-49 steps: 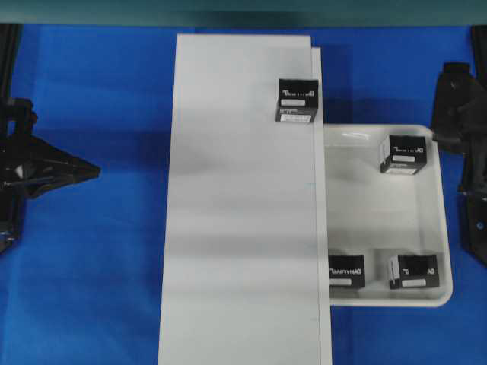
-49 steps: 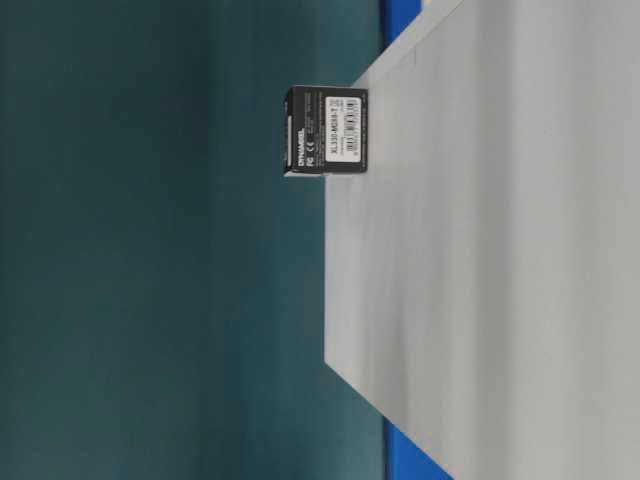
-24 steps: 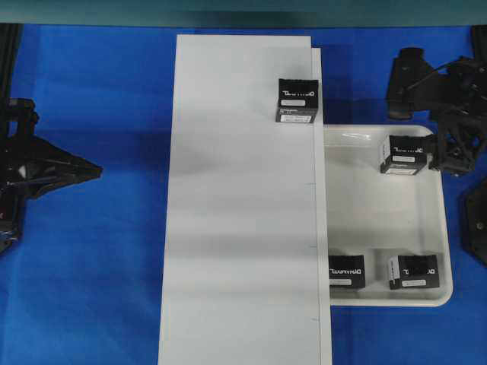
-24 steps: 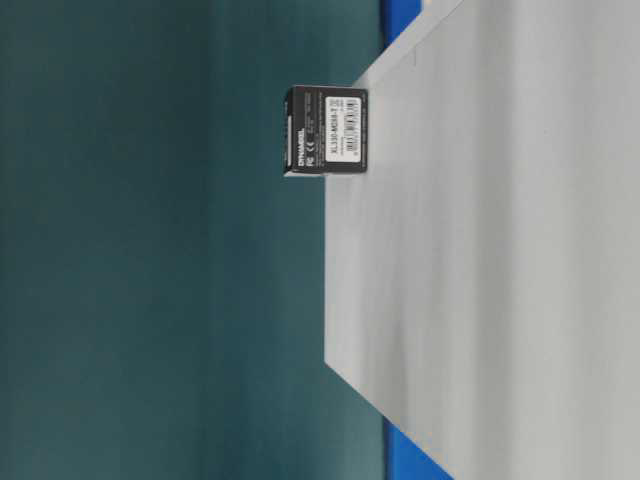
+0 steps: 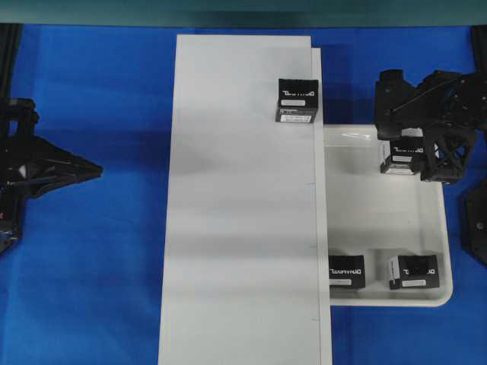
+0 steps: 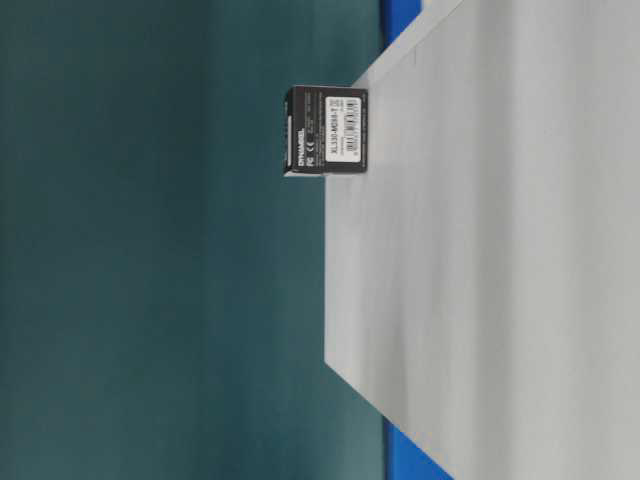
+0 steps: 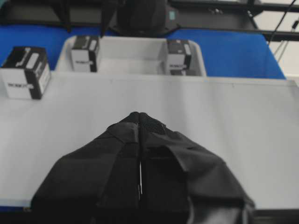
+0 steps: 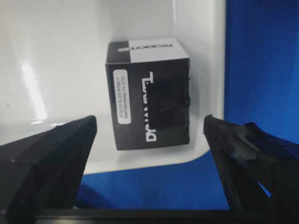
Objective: Place the box from the white plastic tray onto the white base.
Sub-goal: 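Move the right gripper over the upper box in the tray and lower, then close the right gripper on the black-and-white box and lift it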
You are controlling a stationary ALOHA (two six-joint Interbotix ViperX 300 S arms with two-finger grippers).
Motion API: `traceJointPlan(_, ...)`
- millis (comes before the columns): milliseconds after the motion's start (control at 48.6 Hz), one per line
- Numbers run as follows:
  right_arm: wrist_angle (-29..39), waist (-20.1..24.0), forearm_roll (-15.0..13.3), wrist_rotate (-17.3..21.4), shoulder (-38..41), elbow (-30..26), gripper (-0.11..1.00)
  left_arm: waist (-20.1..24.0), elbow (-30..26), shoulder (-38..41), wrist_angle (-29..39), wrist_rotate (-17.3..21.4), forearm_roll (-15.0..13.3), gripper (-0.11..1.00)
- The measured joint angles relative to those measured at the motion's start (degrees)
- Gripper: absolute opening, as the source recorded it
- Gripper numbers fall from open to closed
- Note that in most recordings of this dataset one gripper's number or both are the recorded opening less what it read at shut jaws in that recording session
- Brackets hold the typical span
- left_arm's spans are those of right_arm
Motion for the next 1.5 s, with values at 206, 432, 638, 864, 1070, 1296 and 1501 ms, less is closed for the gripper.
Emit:
traceJointPlan(206,-3.2,-0.2,0.0,-1.0,1.4,1.2,1.00,0.0,-0.1,0.0,0.0,-0.1,0.0,-0.06)
traceJointPlan(432,-7.7,-0.6,0.1,-1.3,6.2,2.8,1.00,0.0,-0.1,0.0,0.0,-0.1,0.0,-0.06)
traceJointPlan(638,-9.8,-0.8,0.1,-1.3,8.2,3.6,1.00,0.0,-0.1,0.0,0.0,-0.1,-0.1,-0.06)
traceJointPlan(864,-10.0,-0.8,0.2,-0.6,8.2,4.0,0.96,0.0,-0.1,0.0,0.0,-0.1,0.0,-0.06)
traceJointPlan(1070,-10.4,-0.8,2.1,0.0,8.2,4.0,0.60,0.0,0.0,0.0,0.0,-0.1,-0.1,-0.06)
traceJointPlan(1296,-9.1,-0.4,3.7,0.7,6.5,3.9,0.60,0.0,-0.1,0.0,0.0,-0.1,-0.1,-0.06)
traceJointPlan(1501,2.1,0.0,5.1,3.0,-0.4,-0.8,0.60,0.0,-0.1,0.0,0.0,-0.1,-0.1,-0.06)
